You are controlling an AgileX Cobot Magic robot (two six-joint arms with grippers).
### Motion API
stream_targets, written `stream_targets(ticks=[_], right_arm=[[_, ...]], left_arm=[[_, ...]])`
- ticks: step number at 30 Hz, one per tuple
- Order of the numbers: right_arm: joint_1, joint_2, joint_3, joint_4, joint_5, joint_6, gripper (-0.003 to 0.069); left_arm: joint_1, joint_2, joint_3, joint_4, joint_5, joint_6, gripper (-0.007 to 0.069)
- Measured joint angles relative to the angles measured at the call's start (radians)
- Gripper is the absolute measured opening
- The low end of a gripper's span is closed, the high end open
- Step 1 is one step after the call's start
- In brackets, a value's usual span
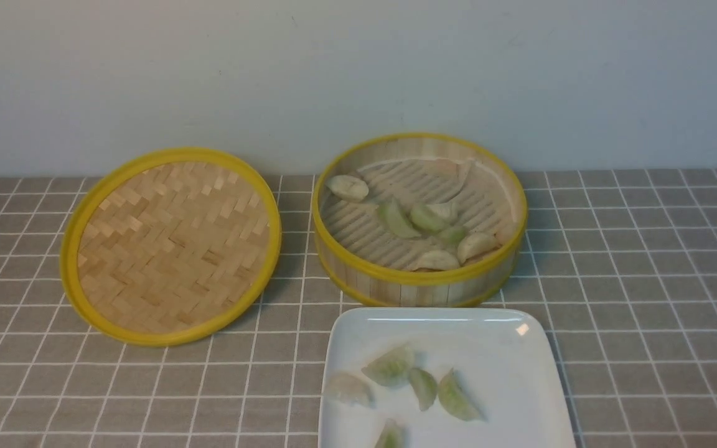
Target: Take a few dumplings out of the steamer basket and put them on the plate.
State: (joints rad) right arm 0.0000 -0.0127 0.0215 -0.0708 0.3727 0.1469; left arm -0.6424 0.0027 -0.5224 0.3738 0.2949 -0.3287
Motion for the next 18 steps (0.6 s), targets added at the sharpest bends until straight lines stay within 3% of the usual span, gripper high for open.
stream_targets(ticks=[3,7,12,18], right_arm=[[0.0,0.0,0.0,0.0,0.0,0.0,-0.0013],[0.0,0.0,0.0,0.0,0.0,-0.001,-0.0013],[0.0,0.0,0.0,0.0,0.0,-0.001,-0.0013],[0.0,0.0,0.0,0.0,0.0,-0.001,-0.0013]], left_arm=[[0.042,-0.022,0.062,-0.06,0.046,0.025,-0.0005],[0.216,-0.022,0.162,-0.242,0.095,0.172,-0.0005],[0.457,-0.022,0.341,-0.448,0.034,0.364,-0.0005],[0.511,-0.022,0.53,-0.472,0.015,0.391,-0.0005]])
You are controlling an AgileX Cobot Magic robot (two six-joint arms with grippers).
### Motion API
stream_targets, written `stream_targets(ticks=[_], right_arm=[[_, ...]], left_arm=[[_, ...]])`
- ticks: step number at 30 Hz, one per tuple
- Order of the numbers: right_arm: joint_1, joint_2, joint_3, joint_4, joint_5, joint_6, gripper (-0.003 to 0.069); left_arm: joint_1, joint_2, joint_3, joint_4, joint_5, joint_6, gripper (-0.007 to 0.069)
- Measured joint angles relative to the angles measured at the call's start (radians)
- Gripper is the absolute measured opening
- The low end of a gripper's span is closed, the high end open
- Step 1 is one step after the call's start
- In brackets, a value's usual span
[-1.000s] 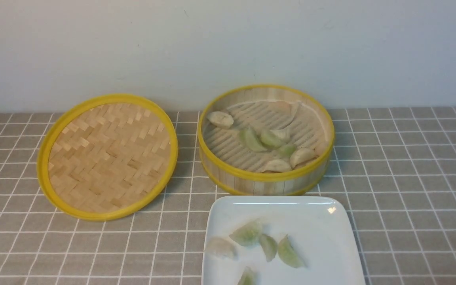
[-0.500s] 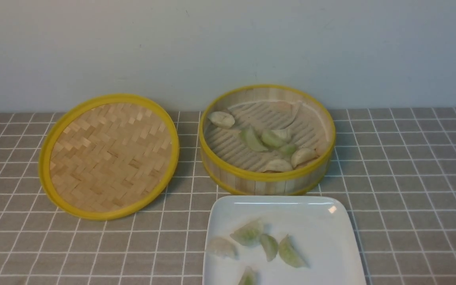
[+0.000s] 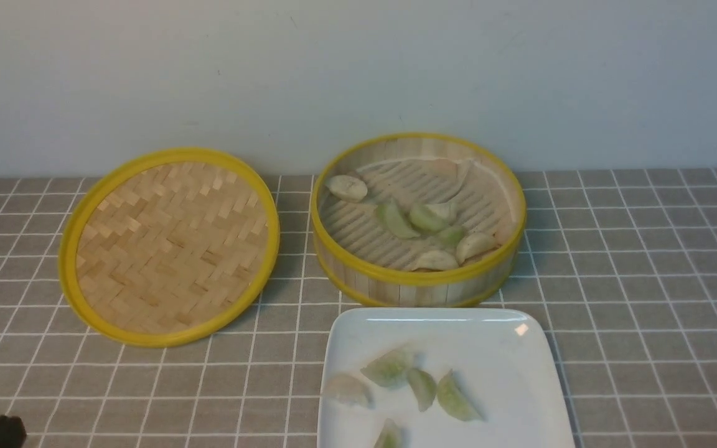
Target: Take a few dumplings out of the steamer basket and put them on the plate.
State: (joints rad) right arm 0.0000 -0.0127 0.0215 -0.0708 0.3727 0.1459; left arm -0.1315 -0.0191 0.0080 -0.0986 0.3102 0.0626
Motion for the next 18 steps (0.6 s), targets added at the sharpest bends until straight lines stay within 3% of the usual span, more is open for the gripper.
stream_targets(ticks=[18], right_arm=[[0.0,0.0,0.0,-0.001,0.001,0.0,-0.0013]], left_arm=[[0.002,0.0,0.019,0.003,0.058,0.018,-0.0005]])
